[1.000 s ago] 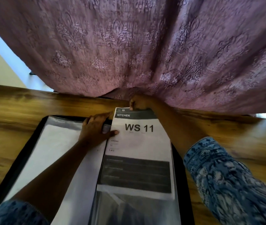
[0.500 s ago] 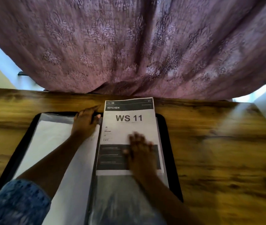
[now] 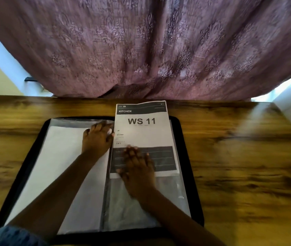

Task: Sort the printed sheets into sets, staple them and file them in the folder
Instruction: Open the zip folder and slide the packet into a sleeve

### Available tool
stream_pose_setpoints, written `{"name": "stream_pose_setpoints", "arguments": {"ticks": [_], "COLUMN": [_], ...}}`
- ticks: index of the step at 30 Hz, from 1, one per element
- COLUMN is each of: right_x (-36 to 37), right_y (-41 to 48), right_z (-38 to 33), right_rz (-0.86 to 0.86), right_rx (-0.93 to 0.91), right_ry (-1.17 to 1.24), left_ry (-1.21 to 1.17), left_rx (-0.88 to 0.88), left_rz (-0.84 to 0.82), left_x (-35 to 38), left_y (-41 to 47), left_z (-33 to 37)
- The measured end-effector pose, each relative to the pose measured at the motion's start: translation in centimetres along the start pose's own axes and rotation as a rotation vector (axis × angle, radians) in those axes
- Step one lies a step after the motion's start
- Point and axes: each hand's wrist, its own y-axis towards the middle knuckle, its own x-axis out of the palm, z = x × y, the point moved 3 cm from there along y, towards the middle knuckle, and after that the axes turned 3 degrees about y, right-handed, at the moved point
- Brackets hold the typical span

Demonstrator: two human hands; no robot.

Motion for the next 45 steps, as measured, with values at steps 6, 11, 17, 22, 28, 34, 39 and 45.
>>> {"name": "stream_pose_setpoints", "arguments": {"ticks": [6,11,17,22,28,34,39,45], "right_x": [-1.9,-5.7,-8.7,-6.3,-7.1,-7.8,-8.8,-6.6], "right_y": [-5.1,-0.8,16.8,23.6,21.8,19.5,19.7,10.1], "right_z": [9.1,11.1,5.5,4.6,4.1,3.6,2.9,-2.0], "right_rz": [0.068,0.135,0.196,0.044,-0.073,-0.408,-0.454,0.234], "right_rx": [0.315,0.582,-0.001,-0.039,-0.018,-0.054,0.092,-0.022], "right_ry": [-0.07,-0.034,-0.006,0.012,0.393,0.299,0.228,0.155], "left_ry": [-0.076,-0.028,-0.037,0.003,-0.019,-0.035,-0.056,-0.081], "left_rx": [-0.018,0.06,0.026,0.005,-0.012,-0.014,-0.009,0.014], "left_rz": [-0.074,-0.141,-0.132,-0.136,-0.087,-0.09,-0.093,-0.078], "left_x": [0.6,1.3,1.9,2.4,2.6,2.1,2.0,1.8], "left_y": [-0.3,0.1,-0.3,0.1,0.0,-0.1,-0.2,-0.3], "left_z": [-0.2,-1.7,-1.8,-2.0,-2.2,-1.9,-2.0,-2.0]}}
